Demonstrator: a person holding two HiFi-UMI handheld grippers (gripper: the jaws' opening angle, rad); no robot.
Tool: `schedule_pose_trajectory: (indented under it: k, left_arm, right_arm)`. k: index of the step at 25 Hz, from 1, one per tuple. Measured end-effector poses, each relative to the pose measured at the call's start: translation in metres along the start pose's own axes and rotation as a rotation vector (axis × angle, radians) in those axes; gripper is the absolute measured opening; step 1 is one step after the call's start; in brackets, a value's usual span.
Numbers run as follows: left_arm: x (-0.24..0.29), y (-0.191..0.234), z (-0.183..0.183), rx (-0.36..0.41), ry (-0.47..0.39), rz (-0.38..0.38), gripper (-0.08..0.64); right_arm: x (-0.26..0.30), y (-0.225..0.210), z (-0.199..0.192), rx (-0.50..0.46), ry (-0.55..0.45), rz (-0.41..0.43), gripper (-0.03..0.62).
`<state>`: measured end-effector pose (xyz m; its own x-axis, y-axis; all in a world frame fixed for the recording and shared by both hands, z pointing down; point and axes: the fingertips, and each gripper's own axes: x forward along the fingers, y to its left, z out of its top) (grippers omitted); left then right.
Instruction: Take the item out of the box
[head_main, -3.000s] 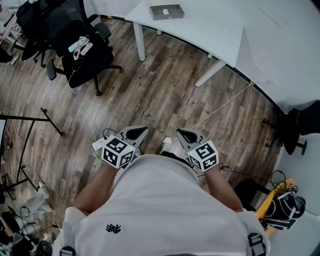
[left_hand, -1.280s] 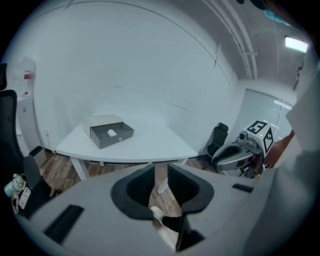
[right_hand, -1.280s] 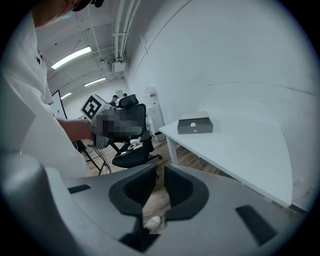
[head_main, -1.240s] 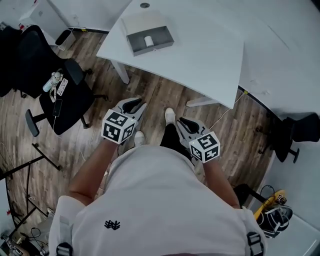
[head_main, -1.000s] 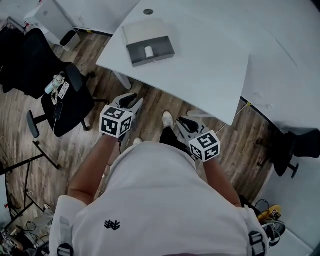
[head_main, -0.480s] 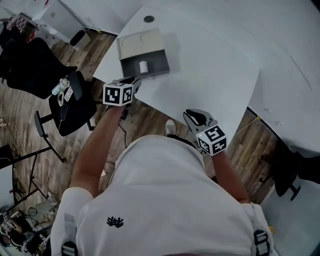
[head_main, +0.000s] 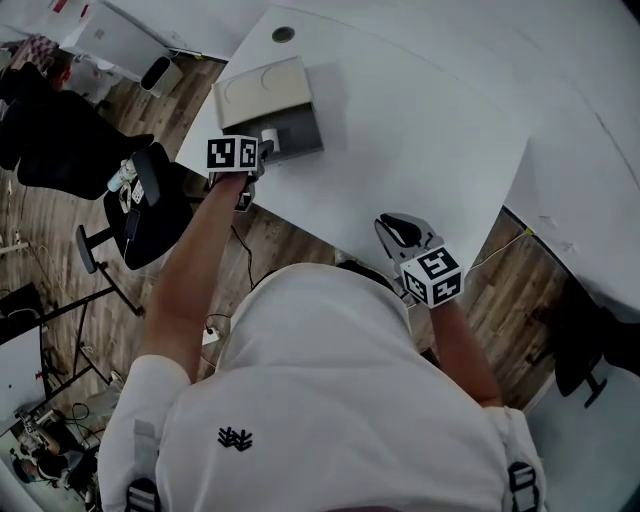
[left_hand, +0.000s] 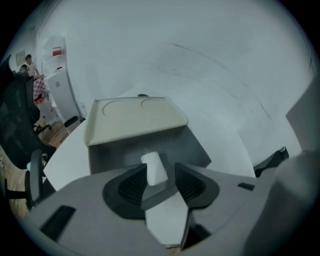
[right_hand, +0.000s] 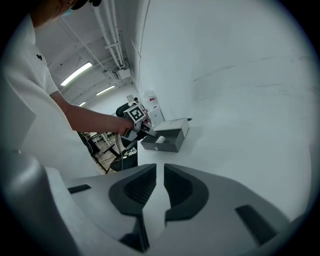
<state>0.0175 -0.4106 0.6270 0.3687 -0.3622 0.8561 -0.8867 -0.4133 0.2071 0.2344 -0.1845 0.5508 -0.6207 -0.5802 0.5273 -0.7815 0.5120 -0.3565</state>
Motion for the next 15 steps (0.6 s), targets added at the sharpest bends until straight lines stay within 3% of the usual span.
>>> schedule_pose_trajectory:
  k: [15]
  left_arm:
    - [0.048,0.026,-0.008,-0.004,0.217,0.161,0.199]
  right_arm:
    - [-0.006,-0.029,-0.017,0.064,0.024,0.012,0.049]
